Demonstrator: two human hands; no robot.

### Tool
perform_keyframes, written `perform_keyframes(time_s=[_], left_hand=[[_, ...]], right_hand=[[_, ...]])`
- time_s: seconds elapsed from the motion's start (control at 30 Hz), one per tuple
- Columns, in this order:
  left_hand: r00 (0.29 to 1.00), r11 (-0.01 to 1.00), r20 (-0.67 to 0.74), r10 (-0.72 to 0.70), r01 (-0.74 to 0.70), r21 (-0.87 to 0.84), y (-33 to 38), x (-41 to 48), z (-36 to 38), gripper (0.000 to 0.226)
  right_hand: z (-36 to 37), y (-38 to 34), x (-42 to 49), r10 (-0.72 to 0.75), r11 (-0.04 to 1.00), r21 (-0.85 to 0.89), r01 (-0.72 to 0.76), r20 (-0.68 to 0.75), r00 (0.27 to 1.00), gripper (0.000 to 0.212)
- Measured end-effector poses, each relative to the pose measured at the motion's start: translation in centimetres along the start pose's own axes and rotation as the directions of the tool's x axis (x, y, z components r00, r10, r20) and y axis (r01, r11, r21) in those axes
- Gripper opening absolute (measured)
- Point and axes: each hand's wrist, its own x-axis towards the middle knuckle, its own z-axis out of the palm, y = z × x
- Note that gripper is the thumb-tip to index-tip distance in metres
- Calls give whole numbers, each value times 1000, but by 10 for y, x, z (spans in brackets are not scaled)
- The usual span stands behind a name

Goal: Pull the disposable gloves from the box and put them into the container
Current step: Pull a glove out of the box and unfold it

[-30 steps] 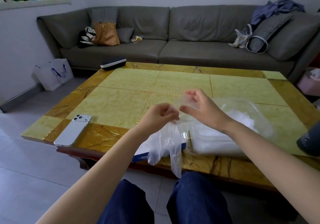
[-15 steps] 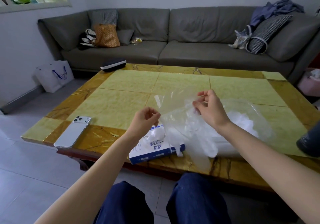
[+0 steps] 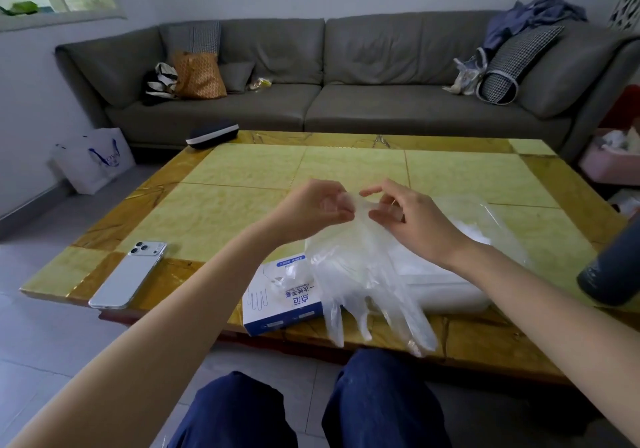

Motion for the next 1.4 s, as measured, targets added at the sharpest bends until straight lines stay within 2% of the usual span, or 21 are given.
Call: perform_keyframes(time_s=[0.07, 0.13, 0.2, 0.3, 0.4, 0.47, 0.57, 0.63, 0.73, 0.83, 0.93, 1.03, 1.1, 1.2, 1.3, 1.4], left_hand=[[1000, 1000, -11, -13, 13, -23, 1, 7, 0, 2], [1000, 999, -10, -13, 13, -42, 3, 16, 0, 8], [1000, 1000, -7, -12, 12, -20, 7, 23, 2, 11], [1000, 1000, 0, -16, 16, 2, 13, 37, 8, 15], [1000, 999, 25, 2, -1, -32, 21, 50, 16, 19], [1000, 996, 16, 22, -21, -83, 30, 57, 21, 20], [999, 995, -38, 2, -6, -104, 36, 68, 24, 13], [998, 997, -68, -6, 0, -83, 34, 76, 25, 11], [996, 1000, -89, -5, 3, -26, 36, 89, 26, 3], [977, 997, -212, 34, -50, -67, 48, 100, 25, 4], [925, 980, -364, 109, -160, -114, 58, 106, 18, 7], [927, 960, -334, 173, -234, -153, 60, 96, 15, 23], [953, 953, -223, 206, -247, -173, 53, 82, 22, 6], [977, 974, -99, 188, -198, -106, 31, 65, 41, 17], [988, 986, 9, 154, -154, 67, 9, 60, 63, 12], [975, 924, 191, 117, -177, 339, -2, 60, 84, 9]], right_hand=[[-4, 4, -3, 51, 996, -79, -46, 52, 997, 13], [-10, 11, -7, 146, 980, -156, -126, 126, 981, 26], [-18, 15, -11, 201, 966, -190, -173, 138, 970, 34], [-28, 21, -15, 161, 968, -207, -140, 90, 983, 25], [-29, 22, -12, -10, 946, -325, 18, 27, 1000, 34], [-27, 19, -9, 2, 975, -221, 0, 11, 1000, 42], [-28, 19, -3, 228, 973, 25, -230, 60, 972, 59], [-31, 31, -1, 310, 944, 89, -318, 91, 946, 51], [-45, 50, 5, 344, 939, -14, -344, 26, 939, 25], [-62, 60, 20, 258, 941, -162, -297, -222, 940, 7], [-82, 57, 35, 66, 948, -258, -187, -414, 908, 10], [-93, 56, 32, -161, 924, -380, -45, -494, 854, 8], [-88, 62, 19, -234, 904, -428, 14, -466, 853, 9], [-67, 80, -9, -219, 903, -423, 82, -287, 933, 9], [-47, 98, -28, -76, 920, -388, 62, -21, 997, 16], [-33, 113, -34, 104, 942, -334, -33, 196, 975, 22]])
